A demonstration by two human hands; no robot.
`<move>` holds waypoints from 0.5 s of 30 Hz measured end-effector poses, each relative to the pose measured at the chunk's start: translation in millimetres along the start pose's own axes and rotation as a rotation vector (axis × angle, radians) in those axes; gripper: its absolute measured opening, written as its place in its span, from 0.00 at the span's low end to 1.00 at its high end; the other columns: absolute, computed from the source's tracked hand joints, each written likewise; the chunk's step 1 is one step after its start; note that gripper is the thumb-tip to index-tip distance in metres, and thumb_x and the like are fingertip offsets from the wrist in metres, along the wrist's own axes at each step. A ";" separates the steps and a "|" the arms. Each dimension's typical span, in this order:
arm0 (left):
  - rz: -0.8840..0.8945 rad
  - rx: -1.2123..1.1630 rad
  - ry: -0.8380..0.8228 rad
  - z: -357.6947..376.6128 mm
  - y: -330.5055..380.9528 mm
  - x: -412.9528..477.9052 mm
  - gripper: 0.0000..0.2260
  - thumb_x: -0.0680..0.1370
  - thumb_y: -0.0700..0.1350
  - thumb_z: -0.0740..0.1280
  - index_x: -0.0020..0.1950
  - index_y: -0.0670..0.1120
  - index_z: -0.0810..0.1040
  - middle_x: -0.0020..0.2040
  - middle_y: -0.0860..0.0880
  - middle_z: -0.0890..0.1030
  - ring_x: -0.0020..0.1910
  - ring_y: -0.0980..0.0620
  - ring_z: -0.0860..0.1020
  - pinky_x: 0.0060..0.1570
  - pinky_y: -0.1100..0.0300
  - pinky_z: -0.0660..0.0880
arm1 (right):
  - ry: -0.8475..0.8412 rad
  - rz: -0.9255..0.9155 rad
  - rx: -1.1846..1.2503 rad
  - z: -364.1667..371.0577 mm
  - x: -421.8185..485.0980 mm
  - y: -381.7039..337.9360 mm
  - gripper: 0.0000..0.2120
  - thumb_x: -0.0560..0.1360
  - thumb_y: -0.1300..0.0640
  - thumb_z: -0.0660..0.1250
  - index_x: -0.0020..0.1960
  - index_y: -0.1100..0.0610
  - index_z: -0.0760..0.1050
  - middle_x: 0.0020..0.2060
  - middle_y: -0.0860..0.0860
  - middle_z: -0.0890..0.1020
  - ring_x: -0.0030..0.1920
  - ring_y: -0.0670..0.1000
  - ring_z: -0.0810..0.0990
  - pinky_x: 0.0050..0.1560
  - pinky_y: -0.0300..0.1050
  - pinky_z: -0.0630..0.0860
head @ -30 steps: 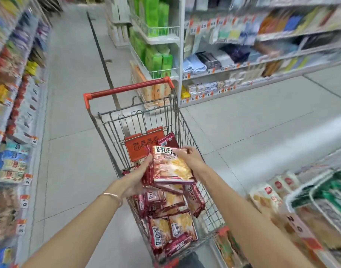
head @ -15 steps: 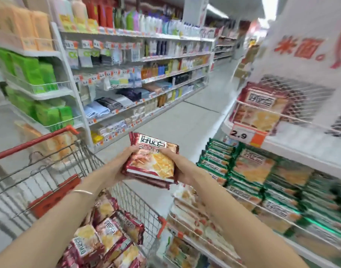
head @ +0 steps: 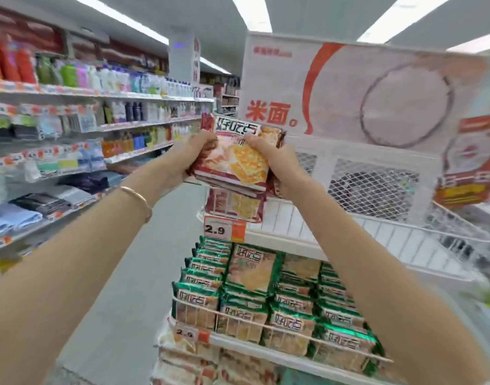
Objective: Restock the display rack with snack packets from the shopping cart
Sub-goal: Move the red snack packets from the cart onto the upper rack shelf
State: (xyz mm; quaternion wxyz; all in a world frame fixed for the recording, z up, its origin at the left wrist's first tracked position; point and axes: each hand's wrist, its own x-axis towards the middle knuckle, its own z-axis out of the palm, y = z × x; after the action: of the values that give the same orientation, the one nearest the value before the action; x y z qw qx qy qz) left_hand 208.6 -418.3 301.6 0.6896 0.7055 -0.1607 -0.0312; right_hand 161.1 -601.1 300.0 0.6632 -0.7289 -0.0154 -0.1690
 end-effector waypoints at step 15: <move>-0.100 0.231 0.014 36.8 -36.4 43.2 0.24 0.68 0.61 0.77 0.55 0.46 0.81 0.47 0.46 0.87 0.43 0.49 0.86 0.52 0.53 0.80 | -0.127 0.028 -0.095 -43.6 95.5 88.4 0.55 0.51 0.23 0.75 0.71 0.49 0.71 0.65 0.50 0.79 0.62 0.53 0.80 0.63 0.58 0.77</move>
State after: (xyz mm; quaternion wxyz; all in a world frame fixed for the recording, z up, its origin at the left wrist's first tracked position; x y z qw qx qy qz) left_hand 246.3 -465.5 271.8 0.6025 0.7874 -0.1231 -0.0418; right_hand 263.1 -673.3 243.3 0.6277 -0.7691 -0.0390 -0.1137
